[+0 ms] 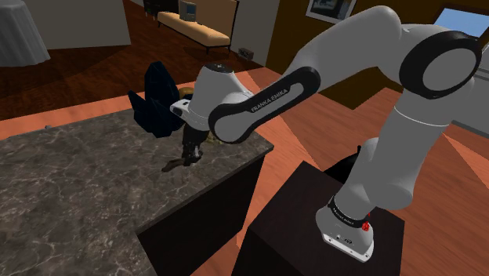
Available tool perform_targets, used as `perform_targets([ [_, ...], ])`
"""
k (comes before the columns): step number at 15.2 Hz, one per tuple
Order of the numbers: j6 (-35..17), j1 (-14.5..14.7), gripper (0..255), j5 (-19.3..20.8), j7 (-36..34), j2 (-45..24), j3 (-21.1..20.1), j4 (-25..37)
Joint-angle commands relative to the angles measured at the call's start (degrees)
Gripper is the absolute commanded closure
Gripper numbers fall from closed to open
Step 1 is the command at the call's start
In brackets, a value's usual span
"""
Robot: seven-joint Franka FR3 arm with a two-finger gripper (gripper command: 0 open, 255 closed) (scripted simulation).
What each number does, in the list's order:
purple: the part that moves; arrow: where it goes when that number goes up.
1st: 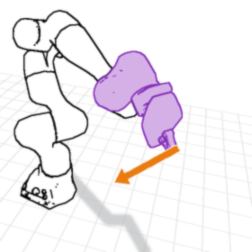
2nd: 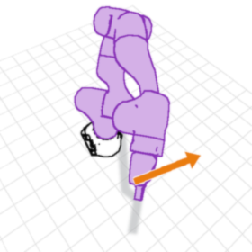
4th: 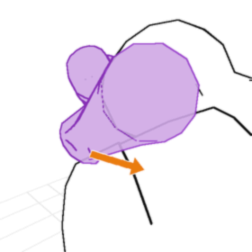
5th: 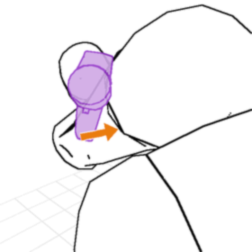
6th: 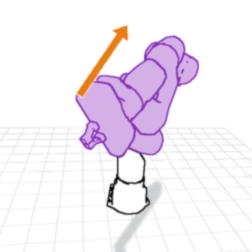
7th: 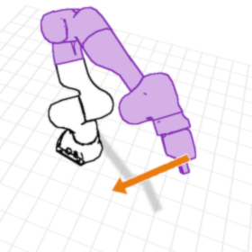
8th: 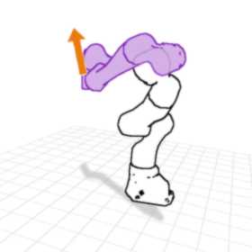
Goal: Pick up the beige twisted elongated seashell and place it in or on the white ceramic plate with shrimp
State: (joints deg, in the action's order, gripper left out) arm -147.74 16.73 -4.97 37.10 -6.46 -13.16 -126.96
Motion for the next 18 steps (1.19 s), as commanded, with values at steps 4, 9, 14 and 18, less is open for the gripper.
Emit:
perform_targets([
  [4, 3.75, -0.15, 255, -0.45, 0.12, 2.34, -0.03, 1.43],
  [9, 6.13, -1.74, 255, -1.96, 3.72, 4.09, 1.14, 1.83],
  [14, 7.57, -5.4, 255, -4.69, 12.3, 4.71, 4.3, 1.83],
  [18, 9.14, -8.26, 255, -6.36, 18.74, 4.27, 6.89, 3.04],
])
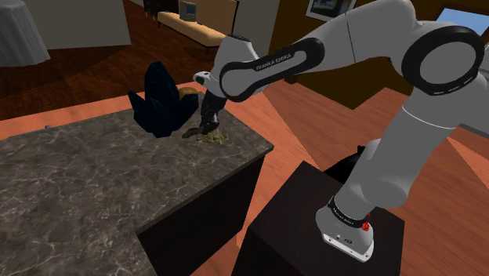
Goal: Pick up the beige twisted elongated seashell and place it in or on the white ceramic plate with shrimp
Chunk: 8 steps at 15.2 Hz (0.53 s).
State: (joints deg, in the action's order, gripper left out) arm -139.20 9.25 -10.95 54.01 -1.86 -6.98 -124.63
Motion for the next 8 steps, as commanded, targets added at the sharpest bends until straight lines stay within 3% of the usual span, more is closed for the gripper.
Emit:
perform_targets([
  [1, 1.05, -1.51, 255, -0.74, 3.38, -0.57, 1.35, 1.17],
  [8, 4.44, -6.23, 255, -2.73, 12.82, -3.33, 5.21, 5.8],
])
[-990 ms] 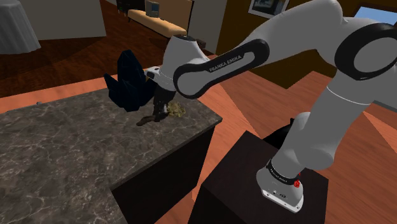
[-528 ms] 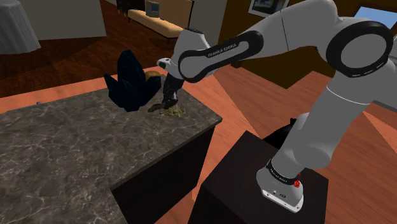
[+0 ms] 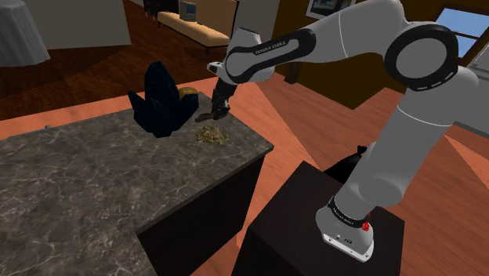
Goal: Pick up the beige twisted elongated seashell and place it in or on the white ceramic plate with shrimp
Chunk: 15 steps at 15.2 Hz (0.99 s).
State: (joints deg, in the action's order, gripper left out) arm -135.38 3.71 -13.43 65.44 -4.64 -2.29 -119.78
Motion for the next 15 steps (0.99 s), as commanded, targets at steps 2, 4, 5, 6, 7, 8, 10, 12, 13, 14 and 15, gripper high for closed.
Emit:
perform_targets([
  [2, -0.78, -0.67, 255, -0.55, 1.76, -1.27, 0.47, 0.24],
  [4, -2.18, -0.66, 255, -0.86, 2.16, -2.03, 0.4, -0.42],
  [5, -2.87, -0.65, 255, -1.02, 2.36, -2.43, 0.37, -0.73],
  [6, -3.57, -0.64, 255, -1.18, 2.57, -2.83, 0.33, -1.03],
  [7, -4.26, -0.64, 255, -1.35, 2.78, -3.25, 0.29, -1.32],
  [8, -4.95, -0.64, 255, -1.52, 2.99, -3.68, 0.25, -1.59],
  [10, -6.32, -0.65, 255, -1.88, 3.43, -4.57, 0.16, -2.1],
  [12, -7.68, -0.66, 255, -2.25, 3.88, -5.49, 0.06, -2.55],
  [13, -8.35, -0.66, 255, -2.45, 4.11, -5.97, 0.0, -2.76],
  [14, -9.03, -0.67, 255, -2.65, 4.35, -6.46, -0.06, -2.96],
  [15, -9.98, -0.69, 255, -2.94, 4.69, -7.17, -0.14, -3.22],
])
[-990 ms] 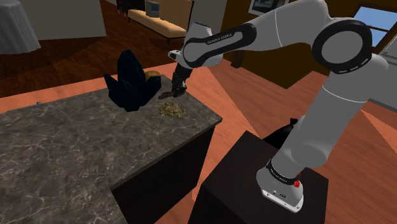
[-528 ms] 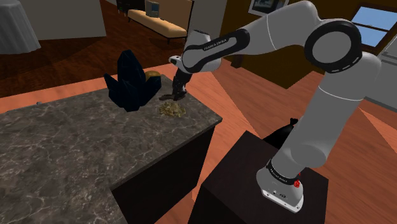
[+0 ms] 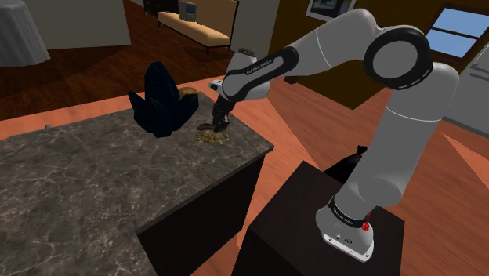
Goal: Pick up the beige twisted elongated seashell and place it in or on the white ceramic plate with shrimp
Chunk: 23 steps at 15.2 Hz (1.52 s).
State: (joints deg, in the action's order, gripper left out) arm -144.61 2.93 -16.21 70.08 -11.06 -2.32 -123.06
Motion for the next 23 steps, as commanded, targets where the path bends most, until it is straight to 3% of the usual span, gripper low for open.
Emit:
perform_targets([
  [1, -0.75, 0.09, 255, -0.15, 0.05, -0.75, -0.11, 0.06],
  [8, -0.75, 0.09, 255, -0.15, 0.05, -0.76, -0.11, 0.06],
  [9, -0.74, 0.09, 0, -0.15, 0.05, -0.76, -0.11, 0.07],
  [14, -0.74, 0.09, 0, -0.15, 0.05, -0.75, -0.11, 0.07],
  [18, 5.21, -0.43, 0, 1.09, -0.78, 5.0, 0.63, 0.18],
  [23, 5.21, -0.43, 0, 1.09, -0.78, 5.0, 0.63, 0.18],
])
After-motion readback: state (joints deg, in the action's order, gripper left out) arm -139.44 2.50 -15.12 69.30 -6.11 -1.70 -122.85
